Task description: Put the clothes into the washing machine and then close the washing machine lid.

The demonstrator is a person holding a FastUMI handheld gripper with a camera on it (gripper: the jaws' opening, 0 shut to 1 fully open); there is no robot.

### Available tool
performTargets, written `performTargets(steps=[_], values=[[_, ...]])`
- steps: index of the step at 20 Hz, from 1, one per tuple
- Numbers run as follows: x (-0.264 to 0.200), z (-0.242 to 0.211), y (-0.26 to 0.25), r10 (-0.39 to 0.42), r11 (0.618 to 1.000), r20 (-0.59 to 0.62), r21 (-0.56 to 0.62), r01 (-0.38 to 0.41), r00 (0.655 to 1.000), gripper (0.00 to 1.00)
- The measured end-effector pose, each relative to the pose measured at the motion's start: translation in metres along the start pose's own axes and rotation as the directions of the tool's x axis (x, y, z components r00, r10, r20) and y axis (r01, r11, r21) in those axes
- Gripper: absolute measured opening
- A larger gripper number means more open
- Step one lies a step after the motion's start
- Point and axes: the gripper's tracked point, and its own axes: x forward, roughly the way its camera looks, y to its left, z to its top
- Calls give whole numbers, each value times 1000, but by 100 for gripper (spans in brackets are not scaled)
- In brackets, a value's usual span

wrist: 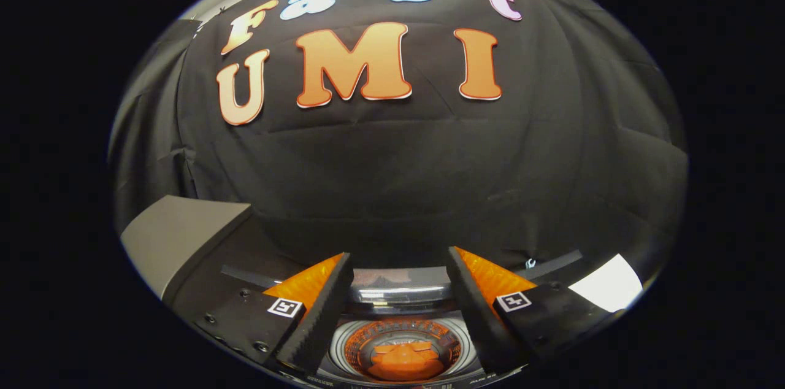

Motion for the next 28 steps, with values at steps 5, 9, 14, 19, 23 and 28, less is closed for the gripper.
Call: performTargets(steps=[5,9,14,19,23,28], values=[[7,-101,9,45,995,-193,94,-27,980,98],[5,-161,10,41,995,-287,103,-11,957,98],[3,-197,6,25,996,-344,94,8,939,99],[-6,-183,7,21,993,-325,120,20,946,99],[-33,-105,13,26,989,-182,149,1,983,99],[-105,14,19,9,993,9,118,-9,1000,98]])
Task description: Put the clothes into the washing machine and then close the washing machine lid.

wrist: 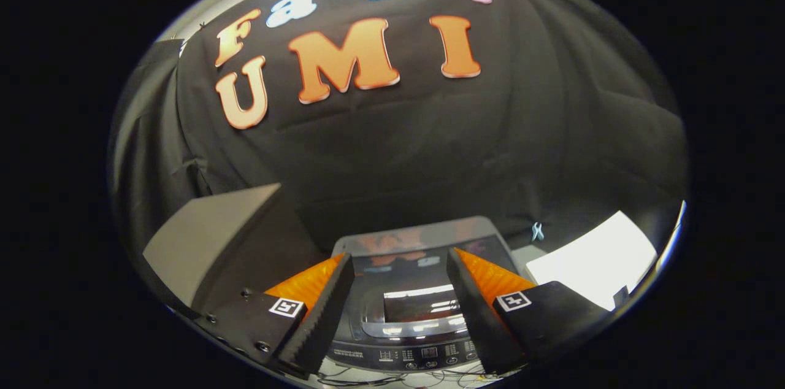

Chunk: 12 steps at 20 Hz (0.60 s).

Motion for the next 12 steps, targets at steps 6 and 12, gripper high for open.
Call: performTargets(steps=[6,12], values=[[-74,101,17,-6,999,209,-45,16,978,98],[-130,160,38,8,992,337,-124,36,941,98]])
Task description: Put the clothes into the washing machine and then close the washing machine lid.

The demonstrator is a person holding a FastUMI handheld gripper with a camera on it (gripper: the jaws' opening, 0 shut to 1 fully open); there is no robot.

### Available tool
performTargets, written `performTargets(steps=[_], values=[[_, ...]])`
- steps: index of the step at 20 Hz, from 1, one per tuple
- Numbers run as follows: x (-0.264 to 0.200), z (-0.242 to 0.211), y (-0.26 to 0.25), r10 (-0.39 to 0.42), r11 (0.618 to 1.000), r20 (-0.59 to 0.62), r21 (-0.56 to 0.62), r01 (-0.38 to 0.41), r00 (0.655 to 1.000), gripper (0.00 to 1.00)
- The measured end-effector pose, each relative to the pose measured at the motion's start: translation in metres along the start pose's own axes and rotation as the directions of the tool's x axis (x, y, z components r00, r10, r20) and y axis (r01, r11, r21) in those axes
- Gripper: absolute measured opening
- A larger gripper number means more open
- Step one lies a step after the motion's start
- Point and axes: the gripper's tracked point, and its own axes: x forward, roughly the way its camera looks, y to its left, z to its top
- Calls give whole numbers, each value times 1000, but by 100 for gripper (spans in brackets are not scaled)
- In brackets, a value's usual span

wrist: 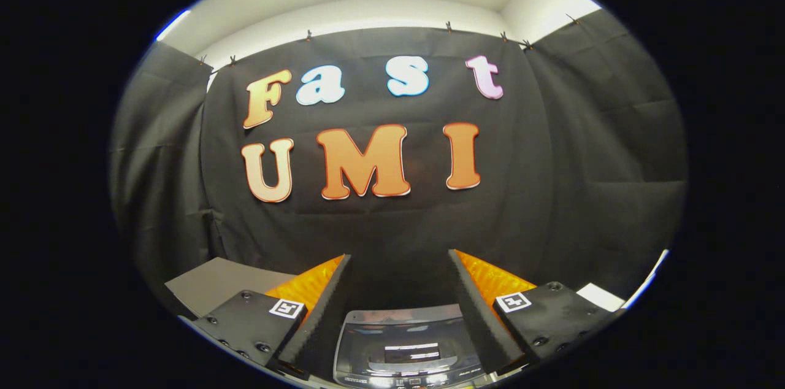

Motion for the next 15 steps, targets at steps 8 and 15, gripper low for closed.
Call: performTargets(steps=[8,15], values=[[-19,25,16,-1,1000,58,10,1,998,98],[-23,32,29,-5,999,52,-42,7,999,98]])
